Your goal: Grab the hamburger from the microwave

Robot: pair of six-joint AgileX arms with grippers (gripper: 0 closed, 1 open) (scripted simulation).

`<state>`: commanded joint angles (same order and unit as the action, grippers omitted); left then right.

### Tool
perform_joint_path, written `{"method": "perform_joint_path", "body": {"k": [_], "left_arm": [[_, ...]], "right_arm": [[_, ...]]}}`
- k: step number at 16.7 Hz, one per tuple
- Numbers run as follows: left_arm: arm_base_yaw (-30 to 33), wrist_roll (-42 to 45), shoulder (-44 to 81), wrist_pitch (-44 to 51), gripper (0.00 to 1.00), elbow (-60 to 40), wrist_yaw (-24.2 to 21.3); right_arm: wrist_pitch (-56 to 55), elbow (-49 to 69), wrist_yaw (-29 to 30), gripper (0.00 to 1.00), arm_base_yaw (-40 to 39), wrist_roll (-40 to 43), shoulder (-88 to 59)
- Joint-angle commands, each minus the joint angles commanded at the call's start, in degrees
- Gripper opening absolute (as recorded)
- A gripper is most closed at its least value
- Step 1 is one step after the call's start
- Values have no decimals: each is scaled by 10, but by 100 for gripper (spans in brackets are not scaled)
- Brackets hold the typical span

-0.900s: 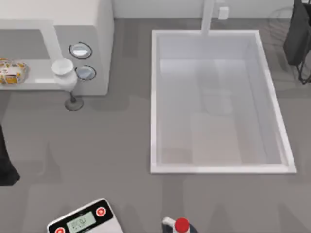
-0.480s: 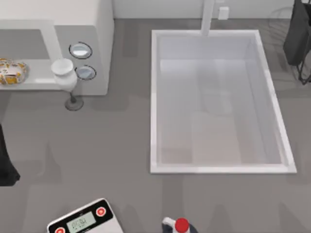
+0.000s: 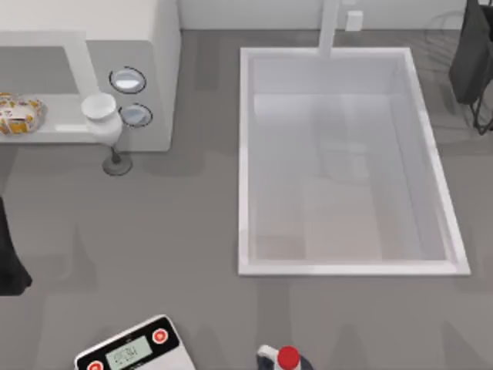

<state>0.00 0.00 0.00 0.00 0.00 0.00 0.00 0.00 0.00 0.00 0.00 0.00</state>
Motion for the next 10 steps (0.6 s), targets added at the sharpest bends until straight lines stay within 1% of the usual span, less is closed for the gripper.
{"method": "perform_joint_path", "body": {"k": [10], "left_arm": [[0,0,5,-3,100,-2,0]], "right_arm": [[0,0,0,100,0,0,0]]}}
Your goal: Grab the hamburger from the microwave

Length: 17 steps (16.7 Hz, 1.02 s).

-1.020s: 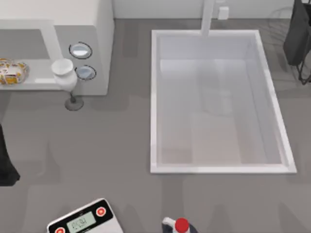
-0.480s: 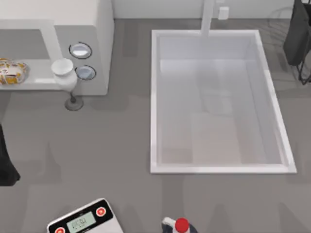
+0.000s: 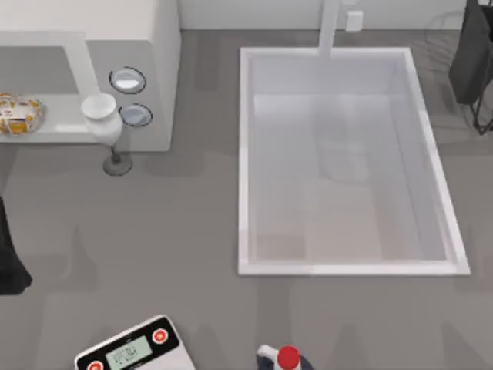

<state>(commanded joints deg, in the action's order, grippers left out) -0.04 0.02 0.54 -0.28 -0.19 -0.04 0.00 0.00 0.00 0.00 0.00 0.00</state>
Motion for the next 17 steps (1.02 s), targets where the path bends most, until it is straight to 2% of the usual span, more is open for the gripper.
{"method": "perform_joint_path", "body": {"k": [3,7,17], "left_arm": [[-3,1,50,-25,100,-17,-4],[-12,5,189,-96,100,-66,-14],[-46,21,736,-373,100,-256,-53]], "right_arm": [[0,0,0,100,0,0,0],[0,0,0,100,0,0,0],[0,0,0,100,0,0,0]]}}
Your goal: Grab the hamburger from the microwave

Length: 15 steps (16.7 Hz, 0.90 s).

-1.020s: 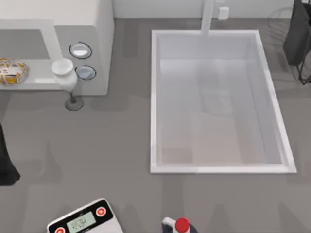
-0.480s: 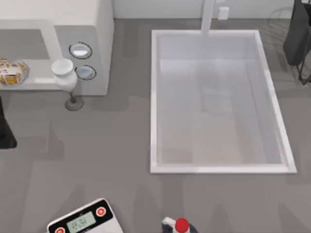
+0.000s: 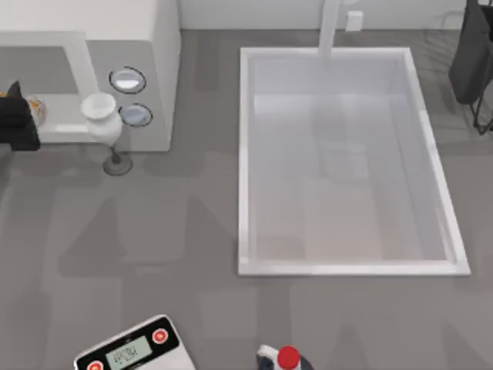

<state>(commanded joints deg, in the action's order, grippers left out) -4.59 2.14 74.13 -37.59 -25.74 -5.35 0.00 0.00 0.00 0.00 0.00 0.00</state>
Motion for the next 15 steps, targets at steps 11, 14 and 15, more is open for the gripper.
{"method": "perform_joint_path", "body": {"k": [11,14,15], "left_arm": [[-31,16,556,-282,100,-193,-41],[-35,18,634,-322,100,-221,-47],[-36,19,649,-329,100,-226,-48]], "right_arm": [[0,0,0,100,0,0,0],[0,0,0,100,0,0,0],[0,0,0,100,0,0,0]]}}
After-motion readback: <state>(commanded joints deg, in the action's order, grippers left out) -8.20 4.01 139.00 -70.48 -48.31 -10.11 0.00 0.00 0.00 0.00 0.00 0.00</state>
